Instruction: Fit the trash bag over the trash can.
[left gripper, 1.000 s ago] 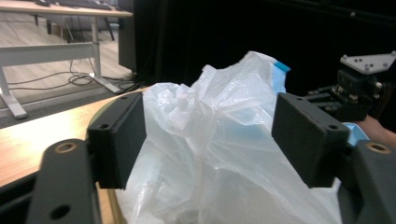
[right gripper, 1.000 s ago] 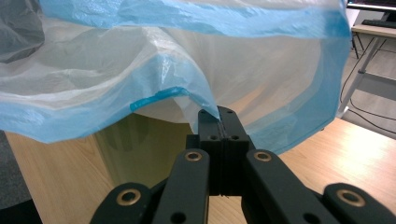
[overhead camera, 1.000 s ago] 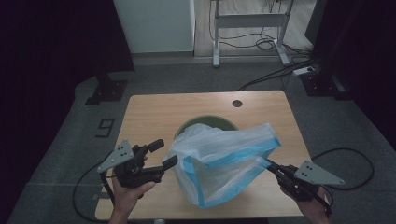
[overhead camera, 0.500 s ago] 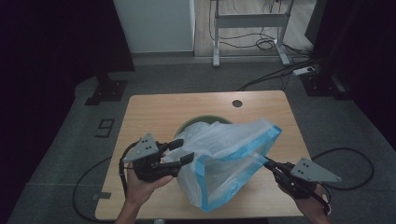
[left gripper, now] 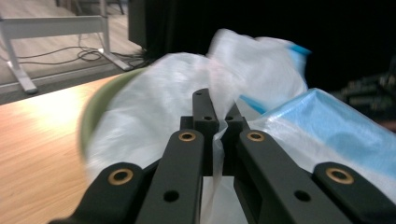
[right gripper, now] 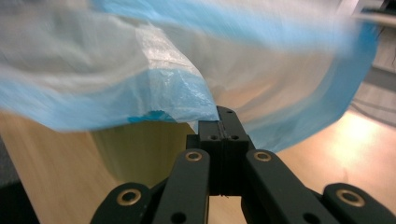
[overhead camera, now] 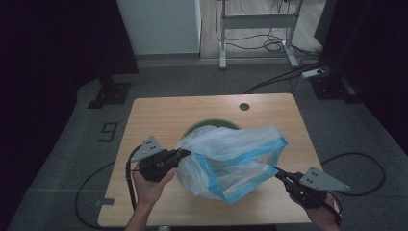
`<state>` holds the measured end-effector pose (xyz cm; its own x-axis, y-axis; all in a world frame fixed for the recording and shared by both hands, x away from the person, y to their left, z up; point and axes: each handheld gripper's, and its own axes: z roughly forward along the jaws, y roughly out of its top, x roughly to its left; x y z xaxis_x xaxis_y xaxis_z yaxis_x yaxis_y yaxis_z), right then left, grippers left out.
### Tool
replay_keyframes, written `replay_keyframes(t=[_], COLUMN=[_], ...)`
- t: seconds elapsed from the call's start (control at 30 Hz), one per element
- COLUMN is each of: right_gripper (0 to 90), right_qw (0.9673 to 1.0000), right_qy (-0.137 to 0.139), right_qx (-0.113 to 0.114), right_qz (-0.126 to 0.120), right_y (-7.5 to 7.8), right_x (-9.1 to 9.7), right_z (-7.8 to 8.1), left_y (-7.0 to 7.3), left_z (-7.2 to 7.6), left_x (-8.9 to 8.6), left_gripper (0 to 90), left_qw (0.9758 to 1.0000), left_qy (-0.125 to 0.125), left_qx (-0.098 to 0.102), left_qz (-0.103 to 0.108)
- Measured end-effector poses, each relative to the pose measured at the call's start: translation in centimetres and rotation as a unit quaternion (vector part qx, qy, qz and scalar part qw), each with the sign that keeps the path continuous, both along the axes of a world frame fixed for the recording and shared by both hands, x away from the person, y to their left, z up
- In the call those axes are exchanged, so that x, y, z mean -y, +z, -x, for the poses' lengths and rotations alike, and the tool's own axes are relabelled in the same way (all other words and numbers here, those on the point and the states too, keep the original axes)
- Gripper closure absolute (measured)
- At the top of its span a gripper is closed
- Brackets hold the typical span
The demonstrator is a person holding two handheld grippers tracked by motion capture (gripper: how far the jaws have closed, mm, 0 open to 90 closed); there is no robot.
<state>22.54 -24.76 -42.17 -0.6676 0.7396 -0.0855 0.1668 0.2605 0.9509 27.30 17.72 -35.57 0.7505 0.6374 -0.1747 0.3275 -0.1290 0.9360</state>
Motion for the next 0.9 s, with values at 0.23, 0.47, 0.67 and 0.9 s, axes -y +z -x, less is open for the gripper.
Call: replay_keyframes(t=[0.23,0.47,0.67,0.9], right_gripper=[88.7,88.7,66.9,42.8], right_qw=[0.9993,0.9980,0.9978,0.9994], right_qy=[-0.015,0.005,0.019,0.031], right_qx=[-0.034,-0.058,-0.060,-0.003], right_qz=[0.006,0.023,0.020,-0.014], right_y=[-3.0,-5.2,-6.1,-1.7], right_x=[0.9,-0.3,-0.7,0.4], right_z=[-0.2,-0.1,0.5,4.4], left_y=[-1.2,-3.8,-5.0,-4.5], left_z=[0.8,1.7,2.0,2.0], left_x=[-2.2,-3.6,-4.3,-4.1], left_gripper=[89.9,89.8,89.8,89.8], left_qw=[0.9997,0.9994,0.9991,0.9994], left_qy=[0.001,0.001,0.004,0.004], left_qx=[-0.011,-0.021,-0.027,-0.019], left_qz=[0.022,0.028,0.033,0.028])
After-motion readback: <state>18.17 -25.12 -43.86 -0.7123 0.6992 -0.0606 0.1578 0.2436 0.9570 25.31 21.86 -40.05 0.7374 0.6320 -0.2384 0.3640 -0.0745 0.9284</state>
